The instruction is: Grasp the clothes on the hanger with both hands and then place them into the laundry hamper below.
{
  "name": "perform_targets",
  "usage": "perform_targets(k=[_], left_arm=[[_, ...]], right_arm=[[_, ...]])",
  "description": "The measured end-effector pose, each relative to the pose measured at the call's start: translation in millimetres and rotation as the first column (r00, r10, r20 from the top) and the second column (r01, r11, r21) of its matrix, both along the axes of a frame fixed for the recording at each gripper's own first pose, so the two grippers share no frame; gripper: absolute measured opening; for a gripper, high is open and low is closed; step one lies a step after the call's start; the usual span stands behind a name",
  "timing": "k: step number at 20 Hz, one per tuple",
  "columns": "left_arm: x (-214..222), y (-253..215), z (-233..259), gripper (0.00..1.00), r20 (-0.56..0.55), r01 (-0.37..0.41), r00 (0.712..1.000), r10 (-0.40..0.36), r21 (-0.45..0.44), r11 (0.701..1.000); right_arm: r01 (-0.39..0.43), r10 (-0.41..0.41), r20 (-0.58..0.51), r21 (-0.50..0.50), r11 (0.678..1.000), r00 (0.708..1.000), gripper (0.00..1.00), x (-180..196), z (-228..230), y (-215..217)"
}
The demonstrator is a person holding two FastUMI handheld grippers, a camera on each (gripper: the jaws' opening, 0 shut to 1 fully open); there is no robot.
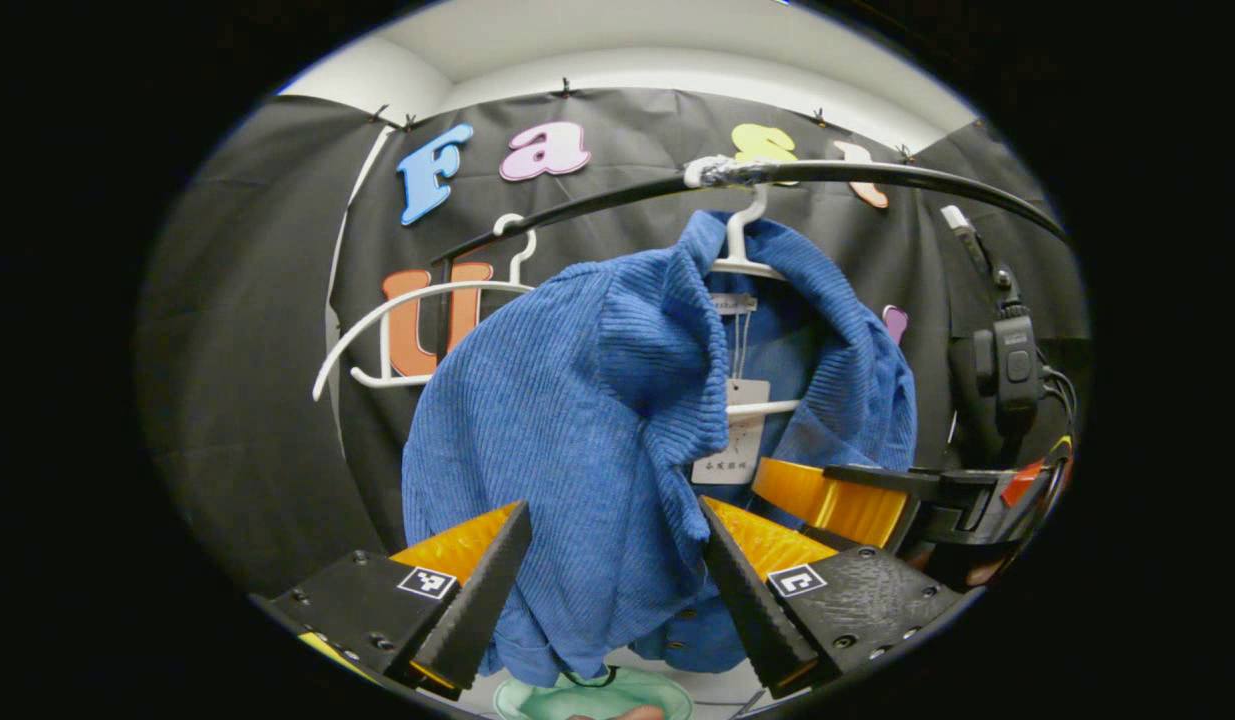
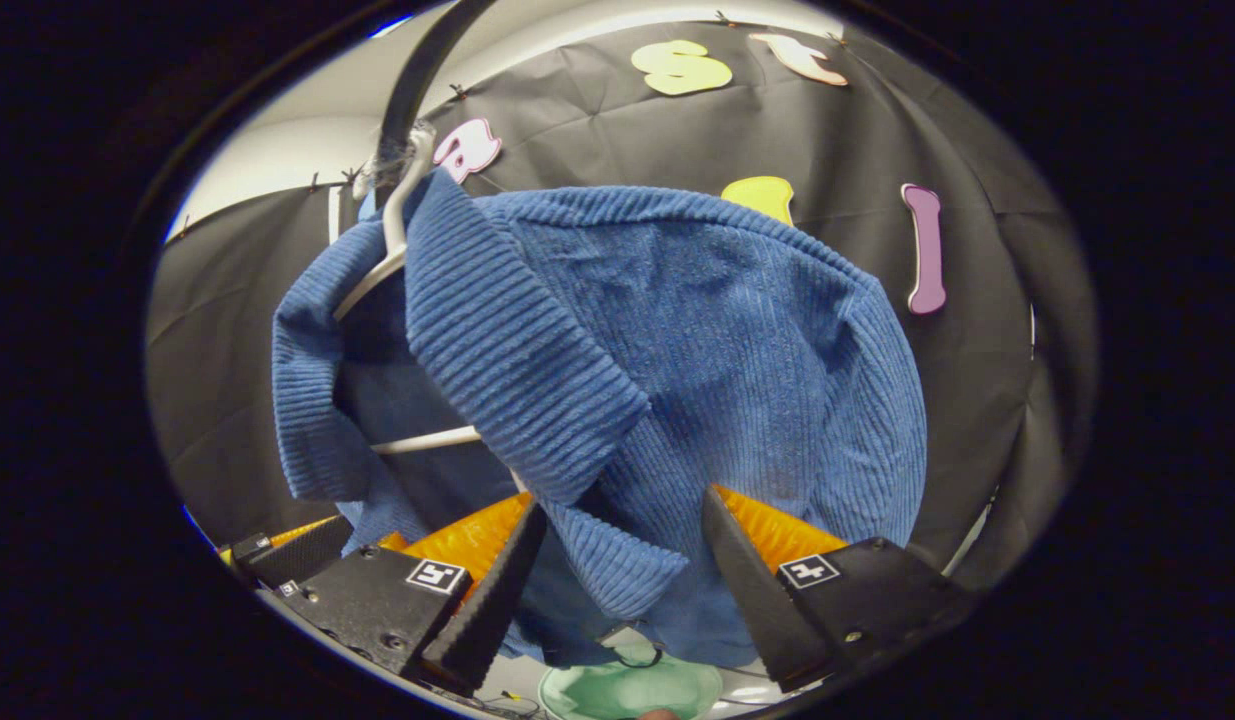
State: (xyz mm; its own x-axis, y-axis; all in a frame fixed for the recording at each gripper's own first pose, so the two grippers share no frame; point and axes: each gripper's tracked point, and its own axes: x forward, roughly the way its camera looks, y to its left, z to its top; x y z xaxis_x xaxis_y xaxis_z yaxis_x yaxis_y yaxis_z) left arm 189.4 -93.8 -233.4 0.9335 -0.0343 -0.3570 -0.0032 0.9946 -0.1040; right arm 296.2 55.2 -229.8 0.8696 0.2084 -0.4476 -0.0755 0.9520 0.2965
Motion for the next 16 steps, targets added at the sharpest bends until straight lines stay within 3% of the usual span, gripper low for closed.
perform_targets(k=[2,5,12,14,16], left_arm=[[7.9,-1.3,-6.3,0.97,-0.017,-0.006,1.0,0.006,-0.022,1.0],[18.1,-8.2,-4.3,0.95,-0.006,0.005,1.0,-0.005,-0.041,0.999],[21.6,-10.1,-0.7,0.16,-0.014,0.006,1.0,-0.007,-0.085,0.996],[20.0,-11.4,1.9,0.08,-0.012,0.02,1.0,-0.022,-0.117,0.993],[19.1,-13.9,3.7,0.12,-0.024,0.049,0.998,-0.054,-0.163,0.985]], right_arm=[[0.019,-0.018,-0.01,0.051,0.999,1.0,0.94,3.7,-1.6,-3.3],[0.033,-0.031,-0.019,0.142,0.989,0.999,0.72,1.3,-0.3,-16.2],[0.04,-0.038,-0.013,0.317,0.948,0.999,0.24,-5.0,20.7,-52.8],[0.022,-0.03,0.019,0.331,0.944,0.999,0.16,-6.3,32.0,-63.6],[0.01,-0.027,0.044,0.355,0.935,0.999,0.13,-7.8,42.7,-74.8]])
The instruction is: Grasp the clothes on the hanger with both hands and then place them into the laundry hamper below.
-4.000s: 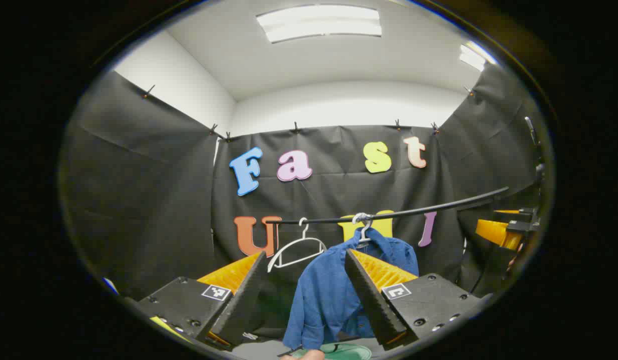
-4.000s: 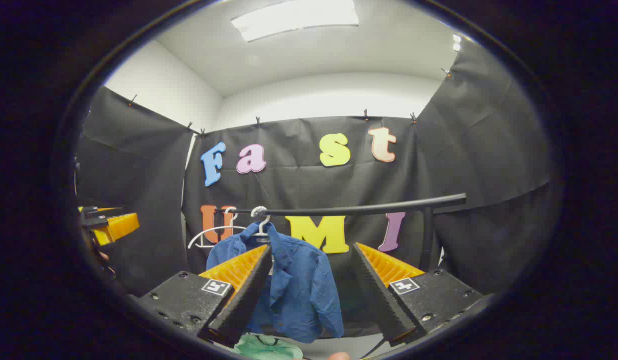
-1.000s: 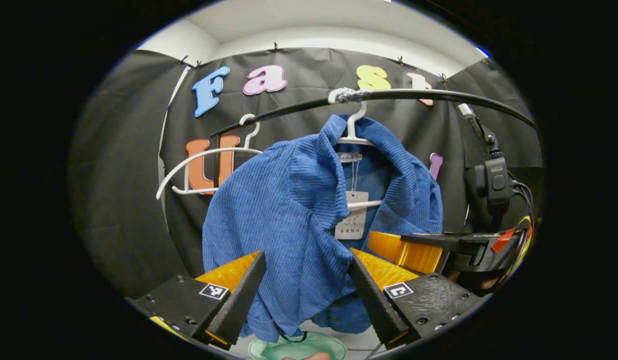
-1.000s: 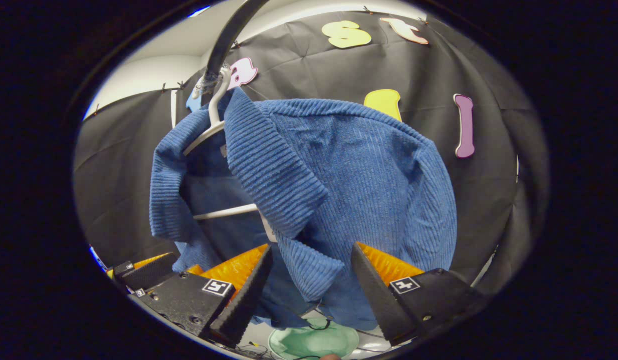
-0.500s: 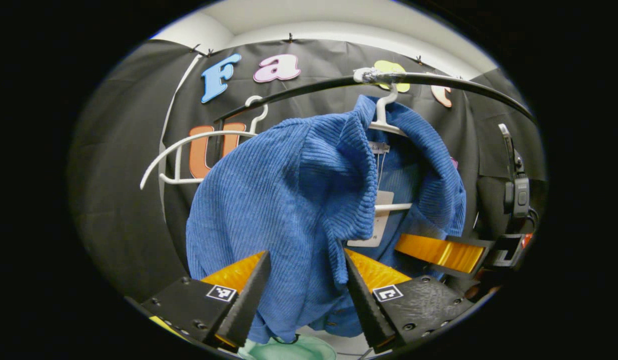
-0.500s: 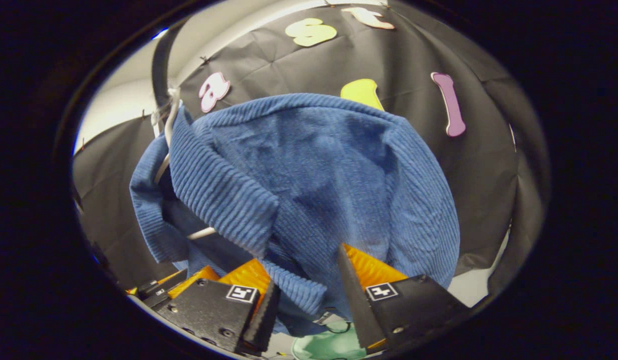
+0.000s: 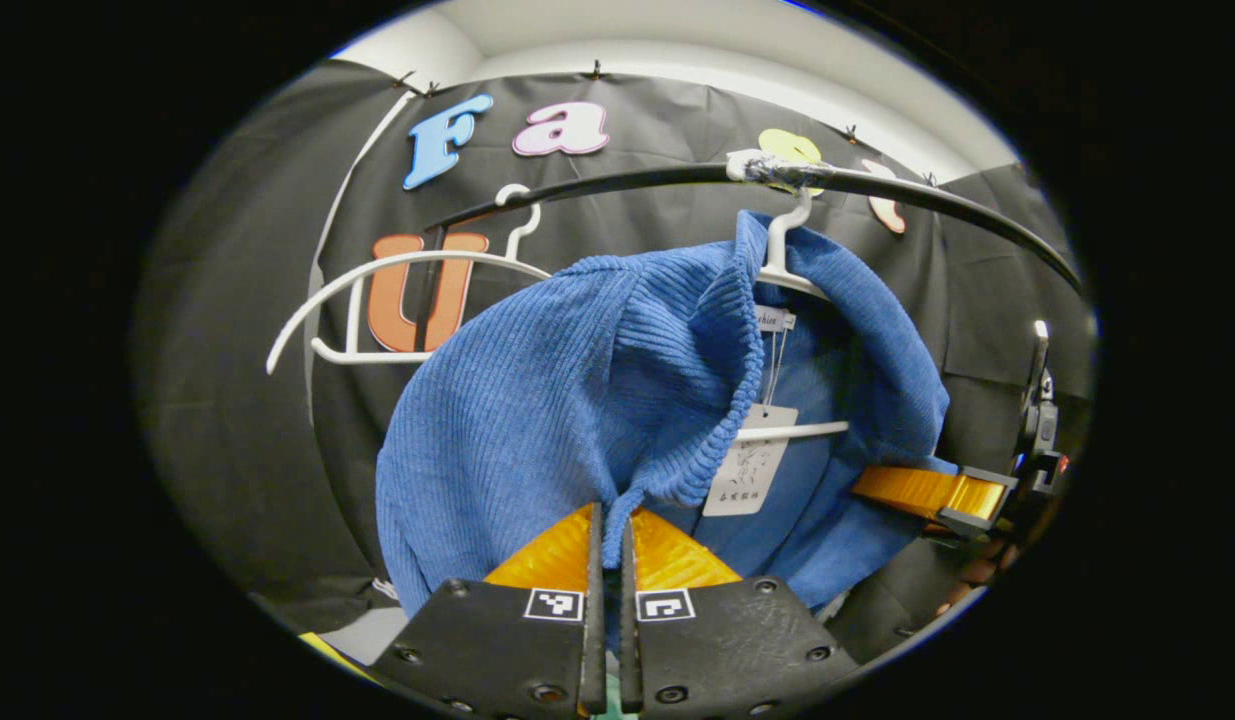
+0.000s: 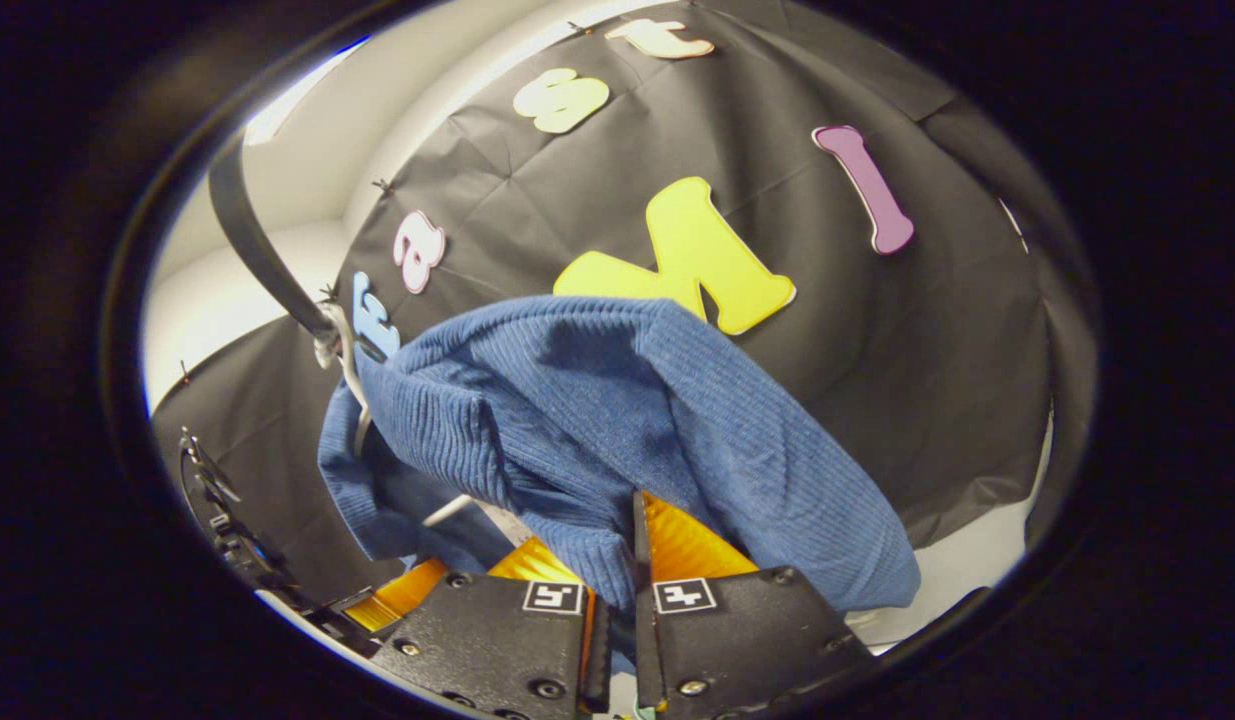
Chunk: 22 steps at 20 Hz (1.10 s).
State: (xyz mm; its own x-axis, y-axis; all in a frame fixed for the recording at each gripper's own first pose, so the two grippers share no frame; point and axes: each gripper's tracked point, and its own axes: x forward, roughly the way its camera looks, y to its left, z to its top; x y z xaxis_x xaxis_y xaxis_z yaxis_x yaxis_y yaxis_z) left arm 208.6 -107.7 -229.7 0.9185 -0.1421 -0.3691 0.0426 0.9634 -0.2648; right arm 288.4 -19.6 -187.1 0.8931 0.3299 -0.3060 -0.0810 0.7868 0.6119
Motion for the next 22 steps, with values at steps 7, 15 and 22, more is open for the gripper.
perform_targets(k=[7,15,22], left_arm=[[-9.5,24.1,39.5,0.06,0.072,-0.029,0.997,0.033,-0.06,0.998],[7.3,62.4,76.9,0.06,0.115,-0.057,0.99,0.076,-0.161,0.985],[13.6,90.2,94.9,0.06,0.114,-0.109,0.984,0.135,-0.212,0.971]], right_arm=[[-0.021,0.002,0.113,0.161,0.987,0.994,0.11,-12.2,53.4,-29.2],[-0.02,-0.038,0.169,0.332,0.943,0.985,0.1,2.0,74.9,-48.2],[-0.023,-0.059,0.189,0.406,0.914,0.98,0.1,21.2,90.0,-59.6]])
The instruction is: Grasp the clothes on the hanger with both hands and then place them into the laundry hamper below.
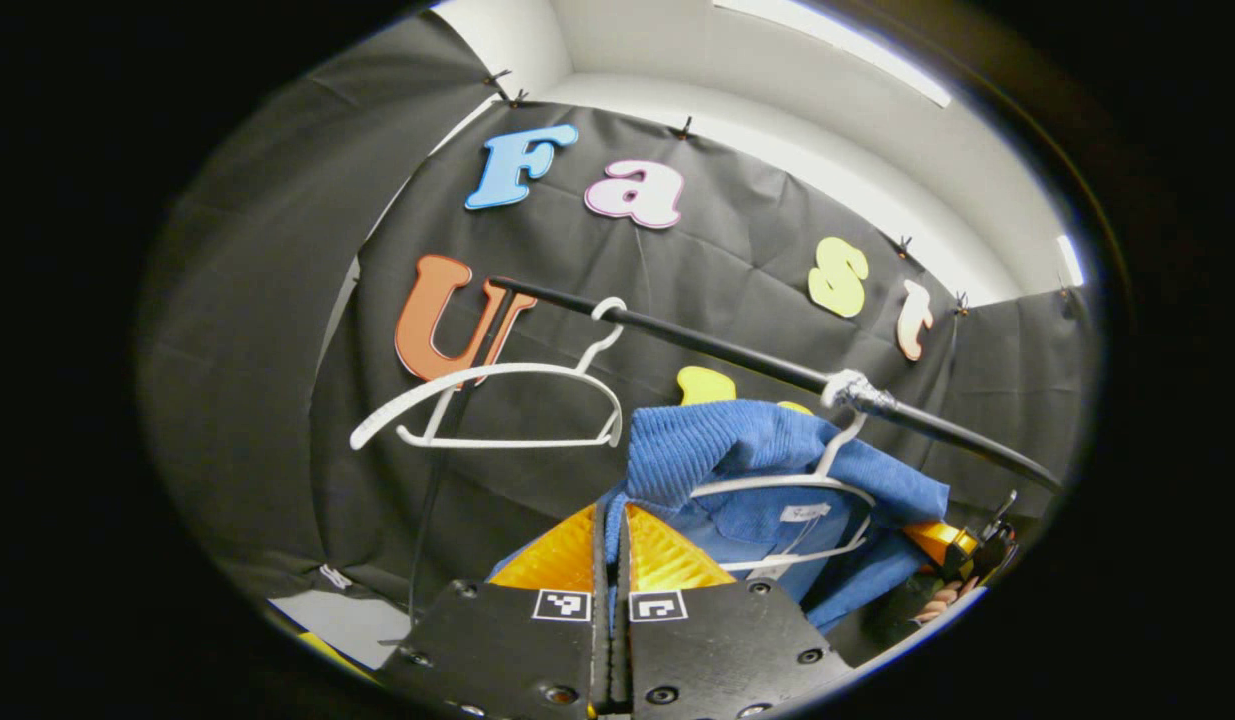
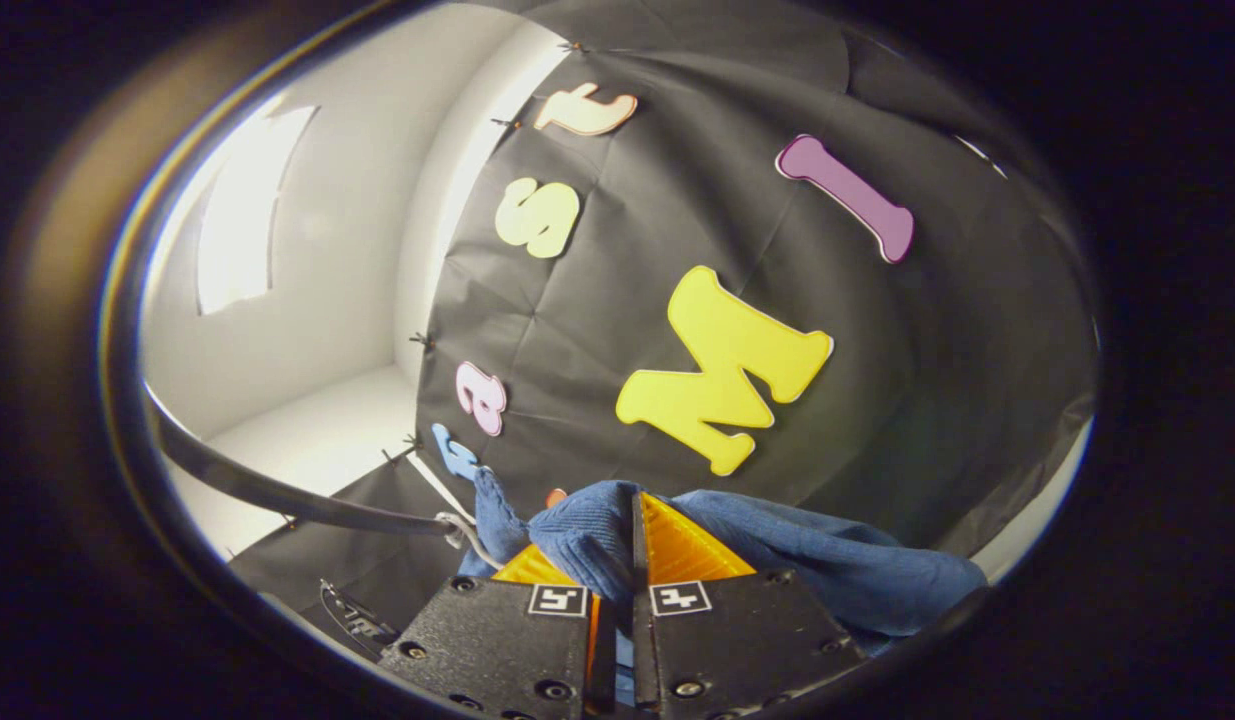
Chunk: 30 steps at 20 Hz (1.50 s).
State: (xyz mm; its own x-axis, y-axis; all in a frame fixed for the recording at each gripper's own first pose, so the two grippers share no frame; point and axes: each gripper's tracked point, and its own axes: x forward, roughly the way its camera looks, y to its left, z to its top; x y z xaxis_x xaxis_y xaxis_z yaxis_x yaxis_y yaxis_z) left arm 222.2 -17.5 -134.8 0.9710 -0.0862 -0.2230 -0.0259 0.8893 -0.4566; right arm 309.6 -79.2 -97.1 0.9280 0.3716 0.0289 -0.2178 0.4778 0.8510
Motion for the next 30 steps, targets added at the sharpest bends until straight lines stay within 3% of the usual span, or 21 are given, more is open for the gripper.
perform_targets(k=[2,3,4,8,10,13,21,22,25,26,27,30], left_arm=[[3.2,6.0,5.1,0.06,0.002,-0.007,1.0,0.007,0.006,1.0],[5.5,11.3,7.8,0.0,0.003,-0.011,1.0,0.011,0.016,1.0],[5.9,14.5,10.6,0.06,0.004,-0.013,1.0,0.013,0.021,1.0],[12.7,22.5,19.8,0.0,0.011,0.002,1.0,-0.002,0.042,0.999],[20.0,19.3,18.5,0.05,0.005,0.03,1.0,-0.03,-0.02,0.999],[28.2,28.0,19.8,0.0,-0.002,0.051,0.999,-0.051,-0.061,0.997],[47.7,39.9,37.0,0.0,-0.003,0.089,0.996,-0.09,0.105,0.99],[51.8,41.7,41.0,0.06,0.004,0.087,0.996,-0.088,0.128,0.988],[60.1,45.9,42.0,0.06,0.007,0.092,0.996,-0.094,0.147,0.985],[63.0,46.5,40.7,0.0,0.005,0.098,0.995,-0.099,0.146,0.984],[65.3,44.7,36.6,0.06,-0.006,0.113,0.993,-0.114,0.148,0.982],[70.7,43.2,28.1,0.06,-0.032,0.151,0.989,-0.147,0.179,0.972]], right_arm=[[-0.006,0.006,0.003,-0.014,1.0,1.0,0.1,8.4,1.6,-2.3],[-0.007,0.008,0.01,-0.025,1.0,1.0,0.1,13.5,3.3,-4.7],[-0.013,0.014,0.01,-0.032,0.999,1.0,0.1,16.5,4.3,-5.1],[-0.041,0.042,0.006,-0.069,0.997,0.999,0.1,30.8,3.2,-9.4],[-0.051,0.052,0.012,-0.098,0.994,0.999,0.1,36.9,6.0,-12.9],[-0.086,0.09,0.023,-0.139,0.986,0.996,0.1,44.6,11.5,-13.2],[-0.133,0.146,0.032,-0.248,0.96,0.989,0.1,70.2,26.7,-10.7],[-0.137,0.152,0.038,-0.262,0.955,0.988,0.1,72.7,29.3,-9.7],[-0.154,0.168,0.023,-0.283,0.947,0.986,0.1,85.7,27.2,-8.2],[-0.166,0.178,0.012,-0.301,0.939,0.984,0.1,87.7,22.1,-7.8],[-0.168,0.177,0.001,-0.323,0.932,0.984,0.1,93.8,17.2,-10.4],[-0.187,0.181,-0.053,-0.378,0.907,0.982,0.1,106.6,0.6,-17.0]])
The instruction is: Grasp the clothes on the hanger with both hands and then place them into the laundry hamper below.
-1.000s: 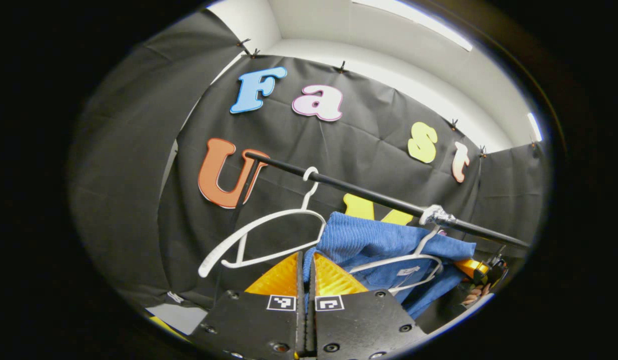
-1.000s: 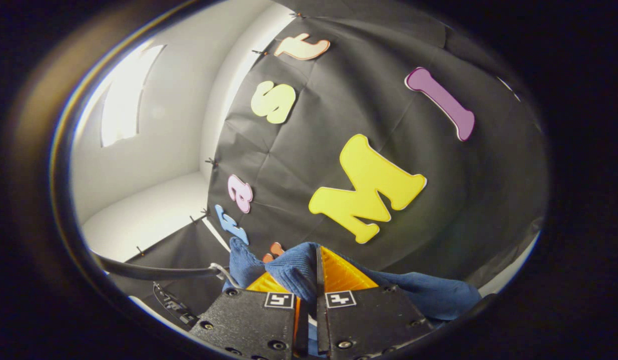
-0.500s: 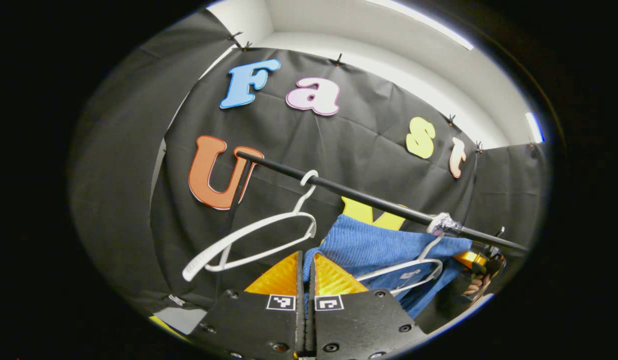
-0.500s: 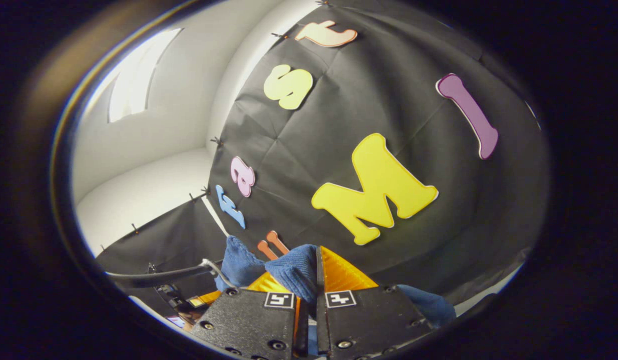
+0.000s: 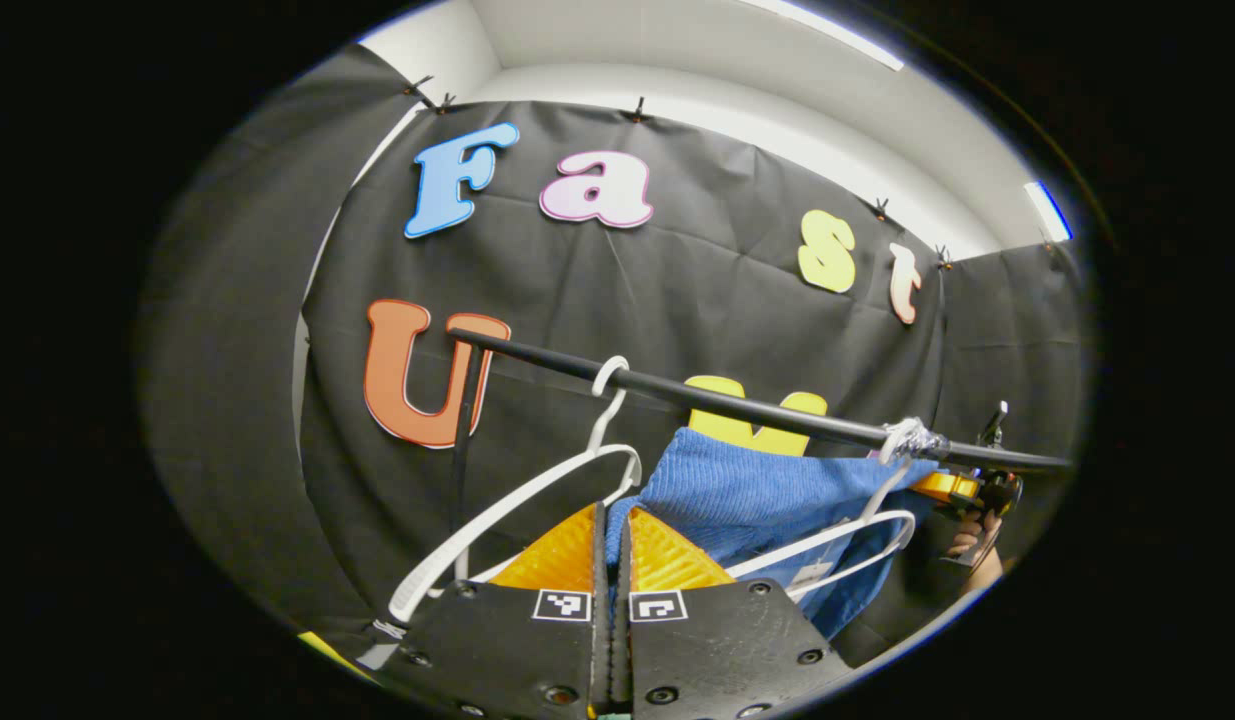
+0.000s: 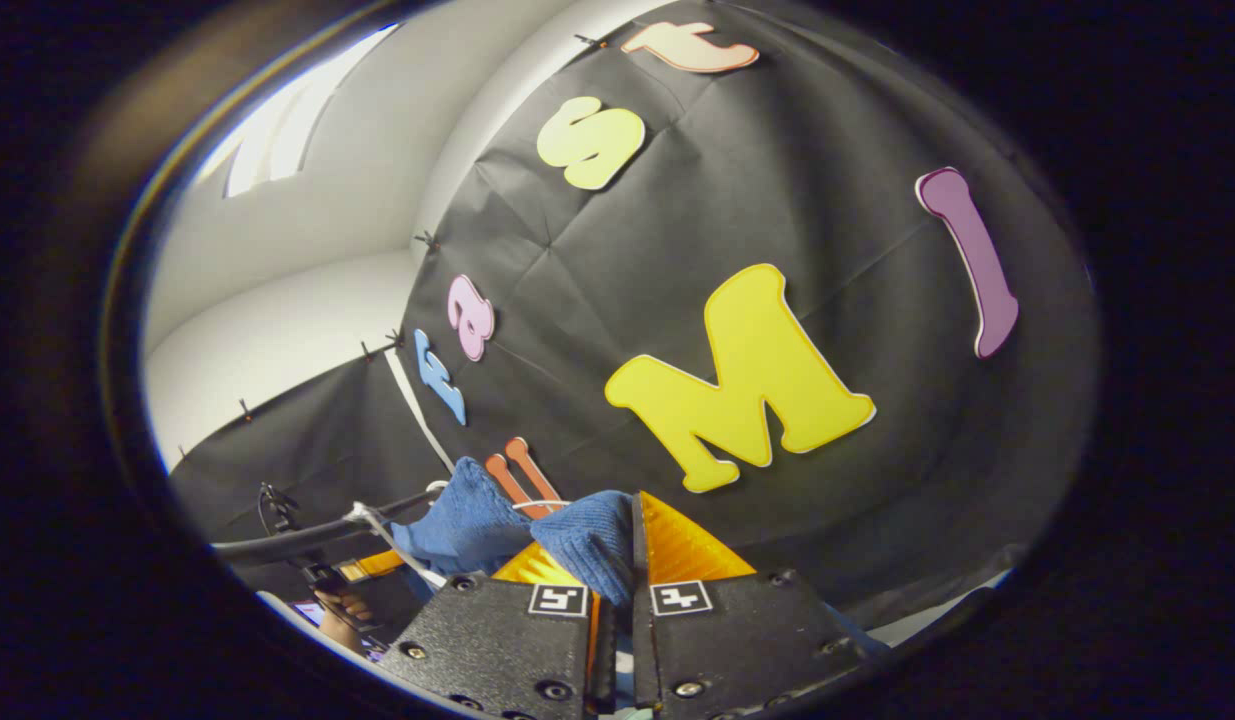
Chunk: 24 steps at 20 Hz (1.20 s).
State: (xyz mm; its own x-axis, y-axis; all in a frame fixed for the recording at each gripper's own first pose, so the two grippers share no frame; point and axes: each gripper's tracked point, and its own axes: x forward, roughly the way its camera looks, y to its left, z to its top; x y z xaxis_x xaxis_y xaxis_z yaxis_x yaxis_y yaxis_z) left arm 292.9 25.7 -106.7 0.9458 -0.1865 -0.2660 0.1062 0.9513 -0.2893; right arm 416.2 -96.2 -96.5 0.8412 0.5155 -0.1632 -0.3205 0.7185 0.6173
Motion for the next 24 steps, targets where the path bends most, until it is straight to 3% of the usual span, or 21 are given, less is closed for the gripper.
perform_targets(k=[1,3,4,6,7,9,24], left_arm=[[0.7,0.2,-2.7,0.0,-0.004,0.006,1.0,-0.006,0.011,1.0],[1.3,0.4,-5.5,0.0,-0.011,0.017,1.0,-0.017,0.01,1.0],[1.4,0.6,-7.6,0.05,-0.014,0.026,1.0,-0.026,0.005,1.0],[1.6,1.6,-11.4,0.0,-0.021,0.04,0.999,-0.04,0.0,0.999],[2.1,3.0,-13.6,0.05,-0.025,0.045,0.999,-0.045,0.001,0.999],[2.2,3.4,-20.0,0.0,-0.038,0.054,0.998,-0.054,0.006,0.999],[-26.2,7.6,-60.7,0.0,-0.099,0.03,0.995,-0.029,0.011,0.999]], right_arm=[[-0.007,0.007,-0.017,-0.002,1.0,1.0,0.1,3.1,-5.6,0.4],[-0.021,0.022,-0.056,0.005,1.0,0.998,0.1,7.8,-22.8,1.4],[-0.027,0.028,-0.075,0.015,1.0,0.997,0.1,9.6,-31.4,2.1],[-0.035,0.041,-0.108,0.053,0.998,0.993,0.1,9.9,-46.6,3.4],[-0.038,0.046,-0.124,0.072,0.997,0.991,0.1,11.5,-52.6,4.0],[-0.034,0.049,-0.16,0.092,0.995,0.986,0.1,12.9,-70.7,4.0],[0.013,0.035,-0.316,0.15,0.989,0.948,0.1,-20.5,-154.5,22.1]])
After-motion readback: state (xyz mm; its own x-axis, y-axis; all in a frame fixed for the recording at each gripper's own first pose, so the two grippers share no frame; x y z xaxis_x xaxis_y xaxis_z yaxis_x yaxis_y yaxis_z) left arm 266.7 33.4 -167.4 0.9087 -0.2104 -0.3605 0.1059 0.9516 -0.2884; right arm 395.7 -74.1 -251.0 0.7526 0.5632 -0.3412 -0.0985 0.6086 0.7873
